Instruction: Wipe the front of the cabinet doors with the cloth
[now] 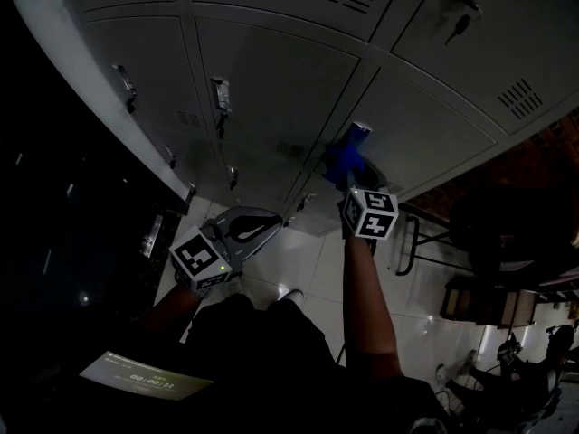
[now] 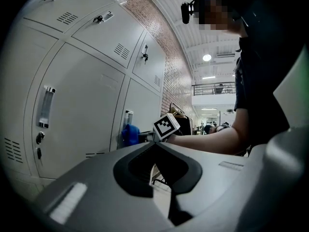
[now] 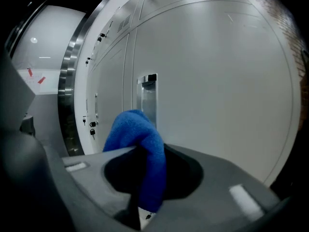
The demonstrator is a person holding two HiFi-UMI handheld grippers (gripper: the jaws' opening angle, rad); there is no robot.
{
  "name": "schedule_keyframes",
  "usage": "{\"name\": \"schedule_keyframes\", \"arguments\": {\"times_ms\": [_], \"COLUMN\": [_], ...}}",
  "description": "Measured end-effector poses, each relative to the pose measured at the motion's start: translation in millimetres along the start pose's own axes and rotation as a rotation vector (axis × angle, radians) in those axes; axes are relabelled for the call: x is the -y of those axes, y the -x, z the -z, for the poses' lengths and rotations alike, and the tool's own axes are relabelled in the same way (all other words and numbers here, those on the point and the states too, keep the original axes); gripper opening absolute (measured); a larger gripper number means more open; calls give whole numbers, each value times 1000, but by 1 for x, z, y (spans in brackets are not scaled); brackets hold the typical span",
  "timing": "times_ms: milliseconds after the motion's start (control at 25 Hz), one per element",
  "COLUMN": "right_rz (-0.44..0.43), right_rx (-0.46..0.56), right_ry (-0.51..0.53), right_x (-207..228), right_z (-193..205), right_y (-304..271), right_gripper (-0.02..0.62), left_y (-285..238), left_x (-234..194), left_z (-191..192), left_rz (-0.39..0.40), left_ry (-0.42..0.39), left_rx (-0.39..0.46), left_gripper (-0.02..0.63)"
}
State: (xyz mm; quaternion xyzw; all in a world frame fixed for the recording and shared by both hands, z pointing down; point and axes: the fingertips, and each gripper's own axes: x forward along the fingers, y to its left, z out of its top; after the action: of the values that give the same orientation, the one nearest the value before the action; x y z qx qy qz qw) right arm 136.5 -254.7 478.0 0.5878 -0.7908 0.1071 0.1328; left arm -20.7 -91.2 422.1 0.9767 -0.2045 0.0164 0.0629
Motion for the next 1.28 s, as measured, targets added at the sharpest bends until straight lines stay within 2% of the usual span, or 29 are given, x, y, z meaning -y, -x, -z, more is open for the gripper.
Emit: {"name": "schedule_keyframes", "arguments": {"times_ms": [480, 1280], "right_rz": [136, 378], "right_rx": [-25, -29], "right_ry": [-60, -139], "right_x": [73, 190], "right_z": [24, 53], "right_y": [37, 104], "right_gripper": [72, 72], "left_y": [-26, -48], "left_x": [13, 37], "left_z": [-2, 10], "left_rz": [53, 95], "left_ry": [2, 9], "left_rx": [-1, -22], "left_gripper": [3, 3]}}
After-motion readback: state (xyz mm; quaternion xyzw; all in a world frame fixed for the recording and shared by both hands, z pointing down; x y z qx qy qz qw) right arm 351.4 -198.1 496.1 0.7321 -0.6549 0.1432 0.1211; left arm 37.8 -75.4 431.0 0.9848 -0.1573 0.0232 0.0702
